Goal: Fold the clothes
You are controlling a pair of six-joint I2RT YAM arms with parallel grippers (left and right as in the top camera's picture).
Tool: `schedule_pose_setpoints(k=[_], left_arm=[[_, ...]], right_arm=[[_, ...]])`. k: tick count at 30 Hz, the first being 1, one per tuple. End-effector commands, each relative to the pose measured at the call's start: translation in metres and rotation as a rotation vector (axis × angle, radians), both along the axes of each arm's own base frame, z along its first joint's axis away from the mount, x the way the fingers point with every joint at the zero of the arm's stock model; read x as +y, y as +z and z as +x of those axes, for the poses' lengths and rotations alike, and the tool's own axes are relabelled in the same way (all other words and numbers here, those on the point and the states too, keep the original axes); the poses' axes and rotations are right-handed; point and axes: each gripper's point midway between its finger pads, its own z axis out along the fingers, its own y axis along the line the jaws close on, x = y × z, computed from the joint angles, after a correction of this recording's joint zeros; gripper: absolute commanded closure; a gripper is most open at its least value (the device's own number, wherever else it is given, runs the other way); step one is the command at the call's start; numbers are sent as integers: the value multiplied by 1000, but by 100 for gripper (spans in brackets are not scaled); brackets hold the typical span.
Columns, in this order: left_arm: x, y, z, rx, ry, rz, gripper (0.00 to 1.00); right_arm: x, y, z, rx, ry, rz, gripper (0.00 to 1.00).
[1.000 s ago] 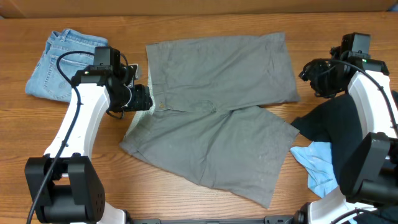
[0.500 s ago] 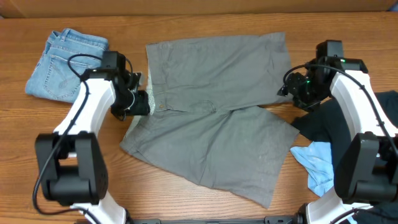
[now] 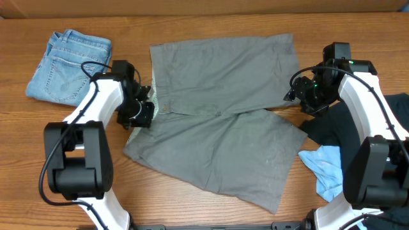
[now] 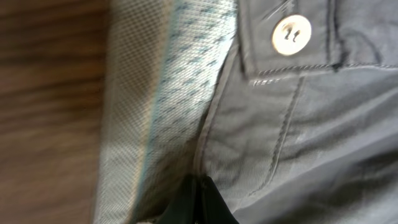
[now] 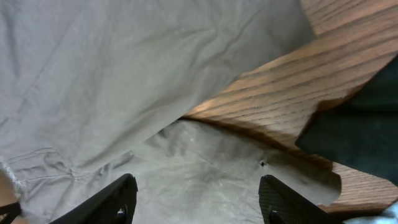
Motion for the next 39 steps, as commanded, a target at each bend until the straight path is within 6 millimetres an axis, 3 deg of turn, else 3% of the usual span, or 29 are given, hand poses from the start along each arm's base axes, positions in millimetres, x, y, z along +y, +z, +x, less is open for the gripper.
schedule_pose_setpoints(k=[1, 7, 14, 20, 24, 27, 30, 31, 35, 39], left_arm=[[39, 26, 8, -62, 104, 116, 96], [65, 30, 3, -43, 269, 222, 96], [74, 30, 4, -46, 315, 271, 93], [72, 30, 4, -49, 308, 263, 68], [71, 30, 8, -61, 303, 251, 66], [64, 30, 11, -73, 287, 213, 67], [62, 30, 14, -81, 289, 198, 74], [62, 31, 14, -83, 289, 198, 76], [62, 31, 14, -83, 289, 198, 76], [62, 30, 14, -81, 288, 198, 67]], right_arm=[[1, 2, 0, -9, 8, 2, 34], [-1, 1, -2, -1, 6, -6, 31], [-4, -8, -23, 85, 0, -30, 26], [1, -46, -67, 223, -1, -13, 28], [16, -74, -86, 234, 20, 74, 42], [23, -82, -80, 181, 34, 112, 55], [18, -81, -63, 114, 31, 95, 91], [15, -79, -58, 98, 27, 90, 96], [-5, -65, -33, 37, -7, 25, 96], [-21, -41, -2, -54, -34, -4, 96]])
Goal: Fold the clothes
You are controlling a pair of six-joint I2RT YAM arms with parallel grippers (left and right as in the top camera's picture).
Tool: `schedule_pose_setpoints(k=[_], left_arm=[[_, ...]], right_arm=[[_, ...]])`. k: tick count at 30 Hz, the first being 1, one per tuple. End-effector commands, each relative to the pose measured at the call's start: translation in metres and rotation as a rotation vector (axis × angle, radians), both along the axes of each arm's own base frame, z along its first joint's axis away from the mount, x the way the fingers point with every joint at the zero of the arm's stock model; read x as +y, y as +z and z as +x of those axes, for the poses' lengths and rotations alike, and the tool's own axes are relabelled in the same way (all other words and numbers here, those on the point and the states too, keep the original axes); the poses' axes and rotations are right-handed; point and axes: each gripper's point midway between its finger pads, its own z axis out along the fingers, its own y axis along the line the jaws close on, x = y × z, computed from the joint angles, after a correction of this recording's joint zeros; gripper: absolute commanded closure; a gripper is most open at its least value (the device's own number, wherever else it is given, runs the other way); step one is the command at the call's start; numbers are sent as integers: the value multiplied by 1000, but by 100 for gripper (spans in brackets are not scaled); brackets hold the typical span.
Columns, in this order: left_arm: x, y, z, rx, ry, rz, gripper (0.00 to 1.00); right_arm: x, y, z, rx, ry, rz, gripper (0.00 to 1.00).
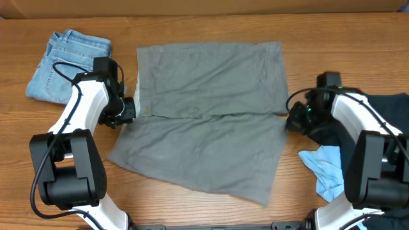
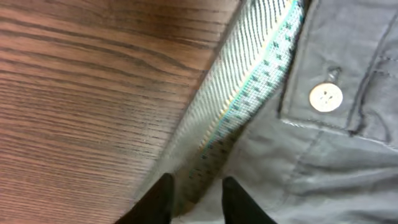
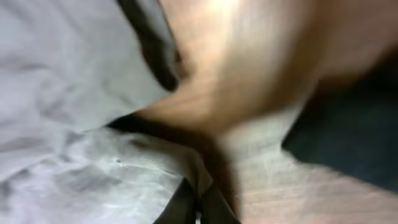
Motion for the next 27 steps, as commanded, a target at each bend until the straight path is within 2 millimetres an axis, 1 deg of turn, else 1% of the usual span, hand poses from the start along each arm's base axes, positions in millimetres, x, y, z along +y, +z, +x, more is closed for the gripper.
schedule_pose_setpoints(k=[1, 3, 4, 5, 6, 9, 10, 13, 14, 16, 17, 19, 20, 21, 22, 23, 24, 25, 27], left_arm=[[-2, 13, 6, -35, -10, -11, 67], [-1, 17, 0, -9, -12, -13, 68], [1, 22, -3, 8, -6, -15, 73], [4, 31, -6, 22, 3, -16, 75], [4, 35, -7, 26, 7, -18, 76], [11, 65, -16, 18, 35, -27, 77], [12, 71, -19, 11, 51, -26, 77], [17, 98, -38, -12, 97, -24, 78], [17, 105, -46, -17, 118, -20, 78], [19, 109, -55, -27, 150, 4, 71], [23, 108, -65, -24, 201, 29, 66], [21, 101, -76, -9, 252, 29, 57], [18, 90, -86, 14, 285, 18, 51], [16, 81, -93, 33, 310, 12, 48], [13, 68, -103, 68, 340, 8, 46], [10, 51, -114, 104, 369, 2, 46], [8, 38, -120, 123, 383, -7, 45], [4, 21, -129, 142, 403, -16, 50], [1, 2, -139, 158, 429, -26, 64]], right_arm=[[-20, 29, 34, -105, -30, -51, 93], [-25, 40, 38, -111, -42, -47, 76], [-27, 47, 38, -102, -48, -44, 71], [-28, 55, 37, -93, -52, -42, 64], [-29, 58, 36, -89, -53, -42, 62], [-25, 78, 29, -104, -36, -32, 58], [-22, 86, 27, -118, -24, -17, 57], [-18, 113, 13, -156, -20, -14, 54], [-17, 122, 9, -169, -20, -16, 53], [-16, 134, 2, -192, -20, -20, 51], [-15, 141, -2, -204, -20, -22, 49], [-14, 150, -8, -217, -20, -25, 46], [-13, 154, -13, -216, -23, -24, 44], [-12, 156, -17, -211, -24, -23, 43], [-12, 156, -20, -204, -23, -22, 42], [-11, 156, -23, -192, -24, -19, 41], [-10, 155, -27, -176, -24, -17, 40], [-10, 153, -30, -161, -24, -14, 39], [-9, 149, -35, -138, -24, -8, 39]])
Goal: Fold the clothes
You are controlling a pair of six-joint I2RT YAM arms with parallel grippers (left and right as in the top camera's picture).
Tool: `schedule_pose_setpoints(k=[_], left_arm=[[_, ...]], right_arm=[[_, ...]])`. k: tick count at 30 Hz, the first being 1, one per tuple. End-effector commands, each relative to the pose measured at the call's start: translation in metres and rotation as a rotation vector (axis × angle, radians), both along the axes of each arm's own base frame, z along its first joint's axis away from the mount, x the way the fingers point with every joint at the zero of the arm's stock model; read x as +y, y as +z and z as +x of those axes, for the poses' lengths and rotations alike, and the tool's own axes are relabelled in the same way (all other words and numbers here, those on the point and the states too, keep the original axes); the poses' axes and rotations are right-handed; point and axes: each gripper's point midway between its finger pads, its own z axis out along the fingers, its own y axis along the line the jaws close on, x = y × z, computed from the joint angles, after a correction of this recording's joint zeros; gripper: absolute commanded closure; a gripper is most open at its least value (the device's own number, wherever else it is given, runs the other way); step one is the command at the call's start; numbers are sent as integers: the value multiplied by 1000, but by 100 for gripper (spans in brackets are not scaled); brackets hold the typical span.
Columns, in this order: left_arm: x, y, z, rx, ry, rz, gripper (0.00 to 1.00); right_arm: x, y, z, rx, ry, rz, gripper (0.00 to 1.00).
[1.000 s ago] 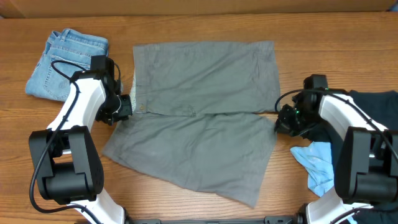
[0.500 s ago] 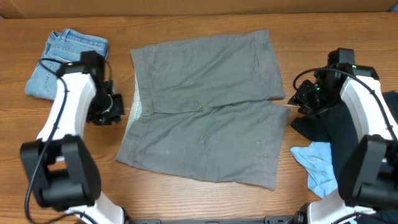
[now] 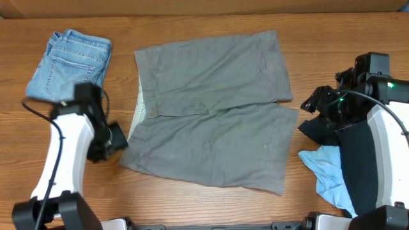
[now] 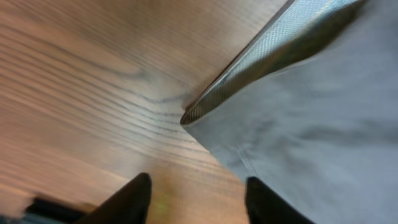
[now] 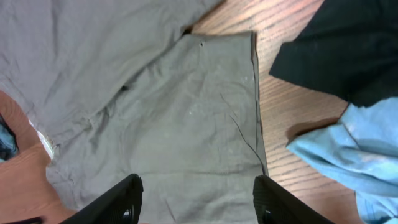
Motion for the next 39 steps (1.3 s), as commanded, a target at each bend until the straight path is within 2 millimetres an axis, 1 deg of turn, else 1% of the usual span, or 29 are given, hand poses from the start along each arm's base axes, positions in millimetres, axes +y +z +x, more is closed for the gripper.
schedule_pose_setpoints(k=[1, 2, 3, 5, 6, 9, 10, 11, 13, 14, 15, 16, 18, 20, 23, 24, 26, 30, 35, 37, 39], left_arm=[[-9, -37, -28, 67, 120, -27, 68], [-10, -49, -33, 63, 123, -27, 73], [-11, -55, -35, 58, 127, -30, 73], [-14, -69, -36, 34, 135, -39, 65], [-13, -77, -35, 8, 134, -36, 62], [-14, -87, -31, -35, 133, -37, 61], [-14, -89, -32, -38, 133, -41, 63], [-16, -92, -33, -40, 133, -49, 68], [-16, -93, -35, -36, 133, -50, 78], [-17, -93, -35, -36, 130, -53, 88], [-17, -93, -35, -35, 130, -55, 93], [-18, -93, -35, -35, 130, -57, 96], [-20, -93, -34, -38, 131, -70, 96], [-20, -93, -34, -38, 131, -72, 96], [-21, -93, -34, -38, 131, -76, 96], [-21, -93, -35, -38, 131, -76, 96], [-21, -93, -34, -38, 131, -77, 96], [-21, -93, -34, -38, 131, -77, 96], [-21, -93, -34, -39, 131, -76, 96], [-21, -93, -34, -39, 131, -76, 96], [-21, -93, -34, -39, 131, -76, 96]], right_arm=[[1, 1, -4, 7, 2, 8, 39], [2, -2, -8, 23, 3, 13, 38], [3, -5, -9, 31, 5, 14, 38], [7, -11, -13, 50, 14, 18, 37], [10, -18, -17, 67, 19, 21, 34], [17, -37, -28, 124, 15, 32, 32], [19, -44, -32, 146, 9, 37, 31], [21, -52, -38, 172, 2, 41, 29], [23, -67, -51, 227, -20, 49, 28], [24, -82, -63, 281, -49, 55, 26], [25, -89, -70, 308, -62, 60, 26], [27, -98, -80, 348, -85, 67, 26], [31, -113, -96, 400, -105, 87, 27], [37, -122, -106, 430, -109, 119, 28], [43, -139, -130, 504, -142, 145, 29], [44, -142, -134, 516, -148, 146, 30], [46, -156, -148, 551, -183, 148, 34], [47, -171, -158, 554, -202, 148, 36], [48, -178, -167, 571, -202, 150, 40], [51, -177, -166, 562, -185, 163, 48], [56, -177, -164, 544, -149, 178, 59]])
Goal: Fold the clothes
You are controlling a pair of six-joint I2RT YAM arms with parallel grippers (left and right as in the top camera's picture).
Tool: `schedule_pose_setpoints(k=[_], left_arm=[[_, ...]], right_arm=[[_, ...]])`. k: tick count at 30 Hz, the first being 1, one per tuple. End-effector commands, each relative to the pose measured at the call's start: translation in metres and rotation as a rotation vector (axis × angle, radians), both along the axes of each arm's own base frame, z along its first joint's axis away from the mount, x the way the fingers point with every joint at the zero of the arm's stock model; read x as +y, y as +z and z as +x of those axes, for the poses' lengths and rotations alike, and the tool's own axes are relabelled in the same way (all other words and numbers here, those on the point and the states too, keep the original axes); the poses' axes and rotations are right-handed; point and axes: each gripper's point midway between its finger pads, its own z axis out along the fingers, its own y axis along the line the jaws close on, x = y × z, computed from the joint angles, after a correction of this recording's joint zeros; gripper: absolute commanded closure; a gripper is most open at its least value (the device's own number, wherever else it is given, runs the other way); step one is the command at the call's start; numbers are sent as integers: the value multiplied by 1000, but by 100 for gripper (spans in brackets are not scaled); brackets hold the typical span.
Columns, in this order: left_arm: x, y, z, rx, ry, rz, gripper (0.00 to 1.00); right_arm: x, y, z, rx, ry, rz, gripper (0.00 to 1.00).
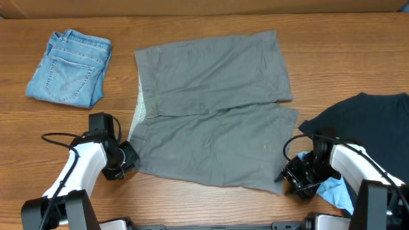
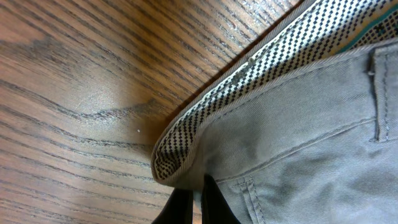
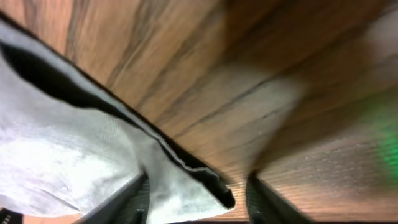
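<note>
Grey shorts lie spread flat in the middle of the table, waistband to the left. My left gripper is at the near-left waistband corner. In the left wrist view its fingers are pinched shut on that corner of the shorts, whose checked lining shows. My right gripper is low at the near-right hem corner. In the right wrist view it stands open, with the hem corner lying between the spread fingers.
Folded blue jeans lie at the far left. A dark garment and a light blue cloth lie at the right, beside my right arm. The wooden table shows around the shorts.
My left gripper was open beside the near-left corner and is now shut on it. My right gripper has moved from beside the dark garment down to the near-right hem corner, still open. The shorts lie unchanged.
The shorts first lay askew, my left gripper at the waistband's middle and my right open at the right side between the legs. Then they lay further left with the right gripper shut. Then both grippers were open and off the flat shorts; now both are at the near corners.
</note>
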Motion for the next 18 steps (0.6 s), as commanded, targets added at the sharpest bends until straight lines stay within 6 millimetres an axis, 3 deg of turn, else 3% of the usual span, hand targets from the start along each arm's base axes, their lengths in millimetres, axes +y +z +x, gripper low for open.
schedule_pose_setpoints(k=[1, 4, 7, 11, 12, 18], left_arm=[[0, -18, -18, 70, 14, 4, 96], [0, -18, -19, 73, 14, 3, 96], [-2, -17, -19, 74, 13, -4, 96], [-7, -1, -14, 86, -13, -45, 96], [-7, 10, -12, 93, -33, -45, 96], [-5, 63, -3, 38, -60, -32, 96]], right_arm=[[9, -2, 0, -45, 70, 35, 74], [13, 0, 6, -87, 113, 58, 93], [12, 10, 17, -123, 148, 61, 96], [7, 58, 51, -231, 157, 33, 96], [3, 81, 62, -281, 162, 2, 96], [-18, 171, 89, -471, 173, -146, 96]])
